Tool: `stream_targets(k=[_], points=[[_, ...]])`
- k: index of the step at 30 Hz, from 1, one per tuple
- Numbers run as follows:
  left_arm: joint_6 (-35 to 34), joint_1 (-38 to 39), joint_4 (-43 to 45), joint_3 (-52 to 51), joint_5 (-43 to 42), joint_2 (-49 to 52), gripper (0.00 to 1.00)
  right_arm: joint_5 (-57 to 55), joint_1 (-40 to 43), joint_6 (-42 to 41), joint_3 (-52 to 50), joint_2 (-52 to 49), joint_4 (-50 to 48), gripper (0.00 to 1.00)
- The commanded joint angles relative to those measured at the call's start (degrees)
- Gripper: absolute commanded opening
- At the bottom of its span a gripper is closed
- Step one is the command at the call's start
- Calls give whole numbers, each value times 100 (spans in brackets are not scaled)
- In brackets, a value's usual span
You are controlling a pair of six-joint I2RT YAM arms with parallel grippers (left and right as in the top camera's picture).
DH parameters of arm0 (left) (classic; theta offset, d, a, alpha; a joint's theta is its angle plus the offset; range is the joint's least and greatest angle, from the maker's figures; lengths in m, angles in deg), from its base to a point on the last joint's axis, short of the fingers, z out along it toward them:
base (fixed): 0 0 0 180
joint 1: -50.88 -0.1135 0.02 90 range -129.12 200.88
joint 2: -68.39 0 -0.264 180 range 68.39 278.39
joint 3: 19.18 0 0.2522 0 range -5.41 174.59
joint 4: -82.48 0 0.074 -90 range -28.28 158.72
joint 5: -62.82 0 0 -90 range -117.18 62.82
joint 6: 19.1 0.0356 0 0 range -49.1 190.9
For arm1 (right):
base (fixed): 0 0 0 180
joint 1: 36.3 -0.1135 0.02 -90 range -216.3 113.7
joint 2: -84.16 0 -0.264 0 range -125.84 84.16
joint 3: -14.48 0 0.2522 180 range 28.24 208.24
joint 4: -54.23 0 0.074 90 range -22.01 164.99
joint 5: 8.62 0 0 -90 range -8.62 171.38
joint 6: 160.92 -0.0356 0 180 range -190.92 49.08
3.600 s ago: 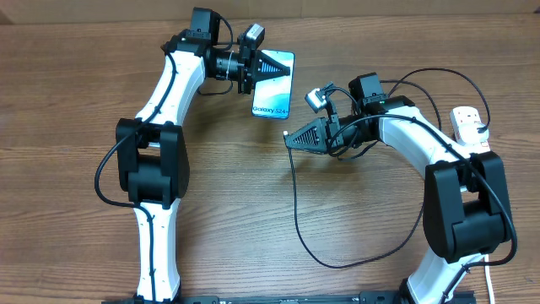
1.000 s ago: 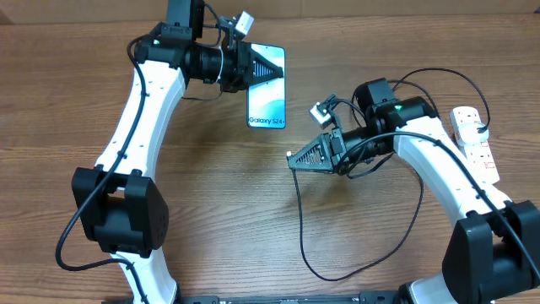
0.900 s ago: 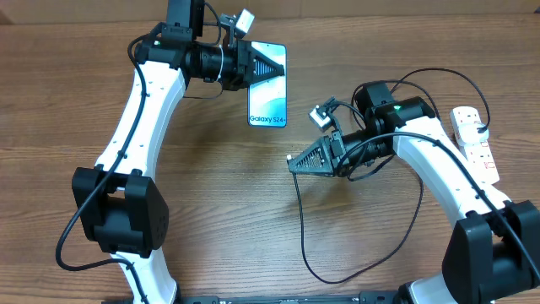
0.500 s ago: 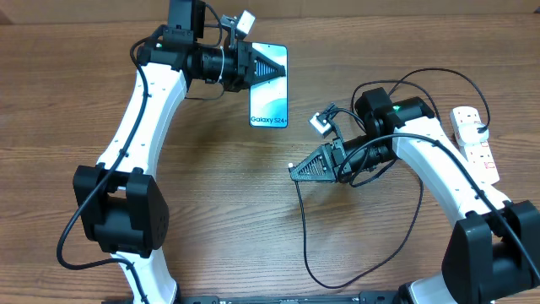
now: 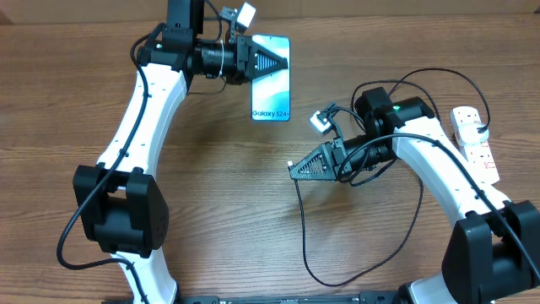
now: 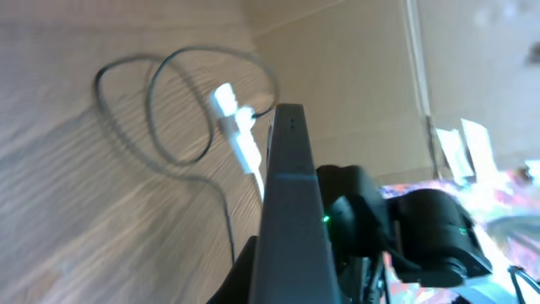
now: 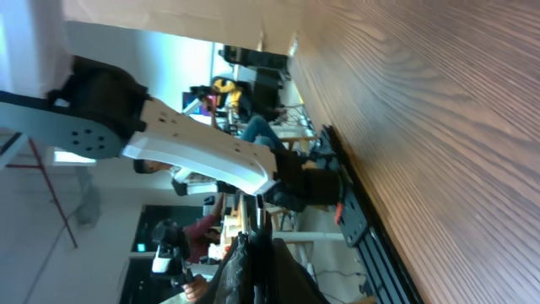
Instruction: Plug charger to phone and switch on socket
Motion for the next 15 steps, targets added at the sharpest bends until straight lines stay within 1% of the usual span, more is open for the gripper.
stream_targets(k=[1, 4, 7, 11, 15], points=[[-551, 48, 341, 11, -588, -66, 4, 415, -28, 24, 52, 48, -83, 4], [-979, 55, 660, 11, -595, -66, 4, 433, -28, 24, 52, 48, -90, 4], [-1082, 85, 741, 11, -588, -66, 4, 570, -28, 26, 52, 48, -157, 4], [-1261, 177, 741, 11, -557, -66, 4, 903, -28, -2, 52, 48, -483, 4], [-1755, 299, 750, 11, -520, -66, 4, 920, -28, -597, 52, 48, -1128, 4]])
